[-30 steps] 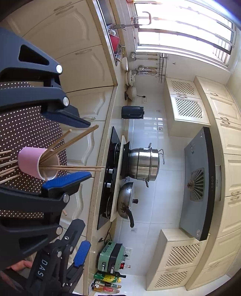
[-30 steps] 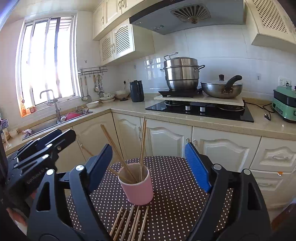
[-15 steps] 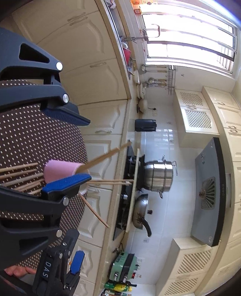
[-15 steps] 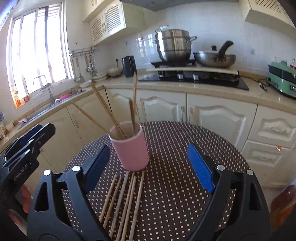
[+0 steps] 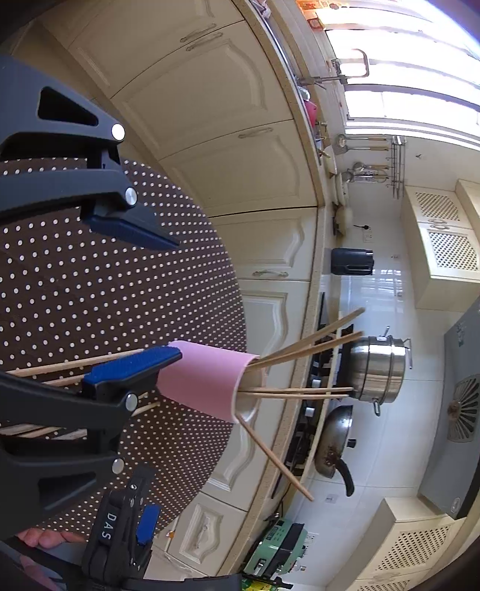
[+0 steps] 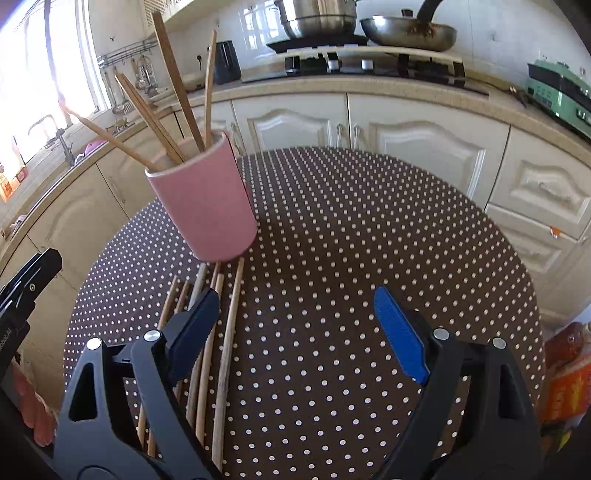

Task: Organize utensils
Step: 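Move both open tools back over the row of chopsticks, then close the right tool on a chopstick while the left tool grasps another, then lift both chopsticks upright and carry them over the pink cup, then lower the chopsticks into the pink cup and open both tools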

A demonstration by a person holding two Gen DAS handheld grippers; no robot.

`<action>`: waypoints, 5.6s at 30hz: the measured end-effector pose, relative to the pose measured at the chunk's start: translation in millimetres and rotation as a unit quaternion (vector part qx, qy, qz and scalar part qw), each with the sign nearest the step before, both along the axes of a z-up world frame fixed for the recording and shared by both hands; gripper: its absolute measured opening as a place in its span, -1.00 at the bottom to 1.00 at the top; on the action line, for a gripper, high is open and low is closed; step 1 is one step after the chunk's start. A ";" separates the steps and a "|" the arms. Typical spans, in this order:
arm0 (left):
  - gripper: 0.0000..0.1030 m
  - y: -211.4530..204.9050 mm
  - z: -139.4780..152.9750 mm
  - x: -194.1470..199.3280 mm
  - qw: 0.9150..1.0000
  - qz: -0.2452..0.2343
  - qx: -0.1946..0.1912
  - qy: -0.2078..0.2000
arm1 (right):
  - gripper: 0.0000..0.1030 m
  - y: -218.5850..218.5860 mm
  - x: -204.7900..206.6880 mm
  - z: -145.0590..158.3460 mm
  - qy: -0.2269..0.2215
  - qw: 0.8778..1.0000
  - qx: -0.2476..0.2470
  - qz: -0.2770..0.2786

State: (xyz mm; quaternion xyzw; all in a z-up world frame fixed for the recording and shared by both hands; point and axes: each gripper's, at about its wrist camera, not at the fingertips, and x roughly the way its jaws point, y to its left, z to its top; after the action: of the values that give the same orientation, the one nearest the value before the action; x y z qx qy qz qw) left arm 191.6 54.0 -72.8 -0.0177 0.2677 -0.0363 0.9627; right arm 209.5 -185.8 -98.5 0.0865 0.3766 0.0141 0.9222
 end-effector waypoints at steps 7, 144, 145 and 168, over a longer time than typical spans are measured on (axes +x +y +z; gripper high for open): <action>0.05 -2.8 -22.0 5.1 0.999 -0.001 0.001 0.038 | 0.65 12.3 4.0 -16.9 0.024 1.000 -0.009 0.014; -0.88 -56.6 153.3 64.8 0.978 0.005 -0.093 -0.188 | -0.87 -9.4 26.4 223.2 -0.268 0.961 0.060 -0.007; -0.88 -54.5 150.0 66.9 0.978 0.007 -0.094 -0.188 | -0.87 -6.3 30.8 219.3 -0.262 0.963 0.061 -0.006; -0.51 -47.9 98.7 85.5 0.989 -0.019 -0.064 -0.132 | 0.21 24.1 63.8 155.4 -0.163 0.986 0.027 0.025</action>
State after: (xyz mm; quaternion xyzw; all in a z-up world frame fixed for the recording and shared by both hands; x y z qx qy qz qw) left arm 277.1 6.1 25.9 -0.0689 0.1360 -0.0735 0.9856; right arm 273.3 -161.7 56.9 0.0983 0.2228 0.0612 0.9680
